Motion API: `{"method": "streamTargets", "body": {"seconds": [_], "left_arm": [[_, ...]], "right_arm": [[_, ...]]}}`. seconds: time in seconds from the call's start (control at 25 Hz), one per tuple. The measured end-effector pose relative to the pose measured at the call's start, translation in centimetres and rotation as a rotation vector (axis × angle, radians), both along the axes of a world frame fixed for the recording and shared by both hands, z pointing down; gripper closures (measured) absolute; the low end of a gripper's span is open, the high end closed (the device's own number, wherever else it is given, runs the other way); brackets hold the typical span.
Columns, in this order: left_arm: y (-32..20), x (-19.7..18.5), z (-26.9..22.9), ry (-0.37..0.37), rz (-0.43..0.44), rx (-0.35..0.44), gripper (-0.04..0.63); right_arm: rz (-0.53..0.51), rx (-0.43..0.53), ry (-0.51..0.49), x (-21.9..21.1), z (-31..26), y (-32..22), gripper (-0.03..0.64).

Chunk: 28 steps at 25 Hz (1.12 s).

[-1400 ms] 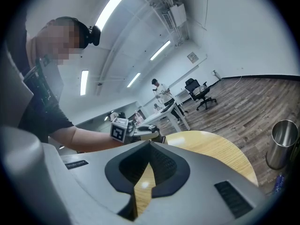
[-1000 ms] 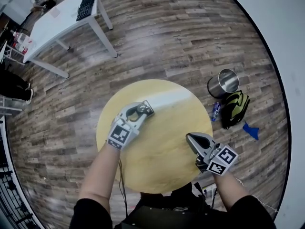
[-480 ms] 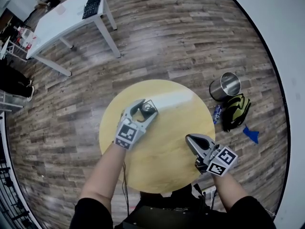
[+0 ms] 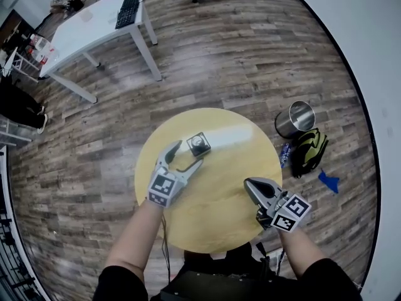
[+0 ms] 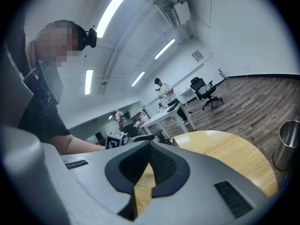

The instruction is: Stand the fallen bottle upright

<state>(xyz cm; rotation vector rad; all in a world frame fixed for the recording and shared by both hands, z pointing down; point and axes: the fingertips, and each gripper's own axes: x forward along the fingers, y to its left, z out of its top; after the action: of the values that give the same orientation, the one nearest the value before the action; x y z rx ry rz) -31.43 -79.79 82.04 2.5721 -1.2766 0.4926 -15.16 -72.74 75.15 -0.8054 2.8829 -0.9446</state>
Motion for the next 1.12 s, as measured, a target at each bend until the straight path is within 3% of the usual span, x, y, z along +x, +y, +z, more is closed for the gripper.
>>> {"method": "streamTargets", "body": {"seconds": [0.12,0.36,0.56,0.84,1.0,1.12], "left_arm": [[2.6,-1.6,-2.4,0.023,-0.033,0.002,0.243],[7.5,-4.2,-10.6,0.131,-0.084,0.023,0.479],[11.3,-5.8,-20.1,0.207,-0.106,0.086,0.572],[16.5,-8.4,-30.7,0.319,-0.175,0.148,0.586],[21.6,-8.5,-34.4,0.331,-0.199,0.168,0.586],[24.7,-8.7,-36.1,0.386,-0.241,0.178,0.586]], "right_arm": [[-0.007,0.018,0.001,-0.4,-2.1,0.6,0.612],[-0.024,0.074,0.006,-1.3,-8.4,1.1,0.612],[-0.053,0.121,0.021,-2.2,-14.4,3.1,0.612],[-0.108,0.180,0.004,-4.6,-22.7,5.1,0.612],[-0.138,0.227,0.015,-4.9,-27.0,7.7,0.612],[-0.158,0.261,0.016,-5.2,-29.4,8.9,0.612]]}}
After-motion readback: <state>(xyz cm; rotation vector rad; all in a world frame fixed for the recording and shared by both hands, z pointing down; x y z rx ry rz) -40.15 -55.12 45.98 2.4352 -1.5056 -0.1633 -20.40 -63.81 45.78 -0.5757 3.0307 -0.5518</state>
